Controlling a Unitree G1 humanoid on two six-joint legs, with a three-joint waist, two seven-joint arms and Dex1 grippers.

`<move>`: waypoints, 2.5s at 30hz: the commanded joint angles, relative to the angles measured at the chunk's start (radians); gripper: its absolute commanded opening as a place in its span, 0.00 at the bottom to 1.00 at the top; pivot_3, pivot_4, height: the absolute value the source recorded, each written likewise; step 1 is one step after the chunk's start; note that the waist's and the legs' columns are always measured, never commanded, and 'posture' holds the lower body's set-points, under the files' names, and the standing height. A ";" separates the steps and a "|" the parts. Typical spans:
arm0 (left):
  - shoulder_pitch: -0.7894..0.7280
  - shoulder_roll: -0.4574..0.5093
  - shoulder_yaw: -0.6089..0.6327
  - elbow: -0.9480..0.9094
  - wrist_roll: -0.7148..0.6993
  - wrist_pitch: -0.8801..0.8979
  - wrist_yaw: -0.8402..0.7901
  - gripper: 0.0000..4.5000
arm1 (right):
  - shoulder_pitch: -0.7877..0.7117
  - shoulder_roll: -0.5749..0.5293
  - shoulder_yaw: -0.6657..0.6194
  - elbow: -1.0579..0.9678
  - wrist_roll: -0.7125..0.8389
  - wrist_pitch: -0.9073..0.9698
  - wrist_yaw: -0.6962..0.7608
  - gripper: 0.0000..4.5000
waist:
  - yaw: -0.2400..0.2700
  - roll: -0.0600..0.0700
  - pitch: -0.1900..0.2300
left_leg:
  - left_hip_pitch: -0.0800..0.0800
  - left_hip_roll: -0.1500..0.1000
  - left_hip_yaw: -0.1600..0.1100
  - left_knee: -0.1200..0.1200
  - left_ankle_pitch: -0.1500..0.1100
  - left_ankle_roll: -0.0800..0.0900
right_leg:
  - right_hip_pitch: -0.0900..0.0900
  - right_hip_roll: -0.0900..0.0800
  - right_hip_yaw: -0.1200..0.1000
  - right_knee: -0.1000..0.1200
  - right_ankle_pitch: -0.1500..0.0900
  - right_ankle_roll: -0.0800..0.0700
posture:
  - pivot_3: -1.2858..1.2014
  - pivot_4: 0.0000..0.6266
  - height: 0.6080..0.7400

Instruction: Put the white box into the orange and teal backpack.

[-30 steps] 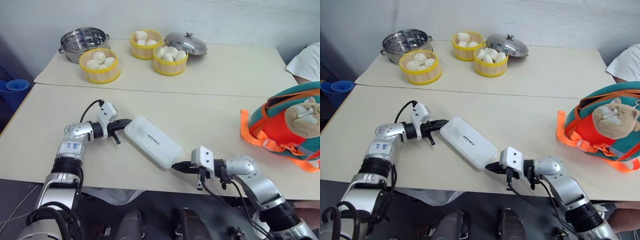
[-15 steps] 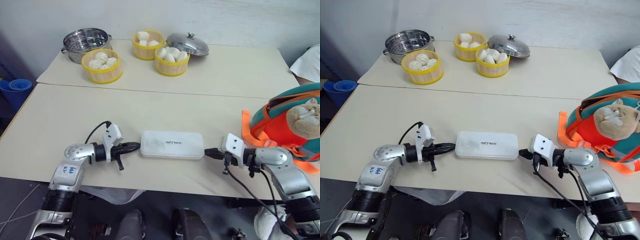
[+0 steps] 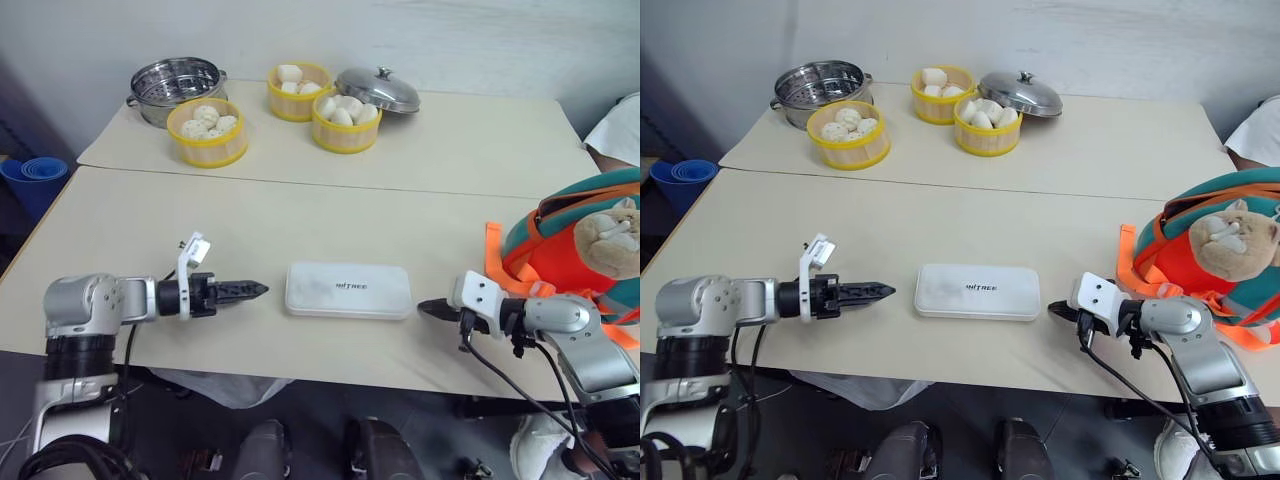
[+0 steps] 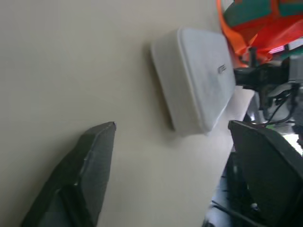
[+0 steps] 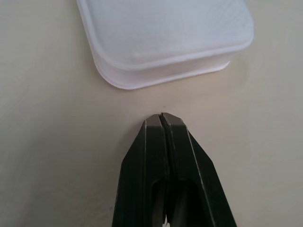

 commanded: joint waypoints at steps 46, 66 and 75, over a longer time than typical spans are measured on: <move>0.122 -0.105 -0.222 -0.318 -0.016 -0.579 -0.303 0.28 | 0.586 0.164 -0.541 -0.318 0.282 0.077 -0.151 0.54 | -0.003 0.003 0.000 | 0.016 0.002 0.003 -0.019 -0.001 -0.011 | 0.014 0.004 0.001 -0.018 0.000 0.000 | 0.52 0.24 1.00; 0.260 -0.041 -0.213 -0.470 -0.037 -0.853 -0.366 0.28 | 0.487 0.041 -0.916 0.234 0.417 -0.090 -0.112 0.99 | -0.024 0.013 -0.001 | 0.016 0.001 0.003 -0.024 0.001 0.003 | 0.015 0.001 0.003 -0.023 0.000 -0.002 | 0.52 0.24 1.00; 0.214 -0.014 -0.168 -0.448 -0.114 -0.775 -0.351 0.28 | 0.122 0.014 -0.641 0.199 0.472 0.078 -0.024 0.71 | -0.019 0.015 0.000 | 0.015 0.001 0.002 -0.026 0.003 0.000 | 0.012 0.002 0.001 -0.020 0.000 -0.002 | 0.52 0.24 1.00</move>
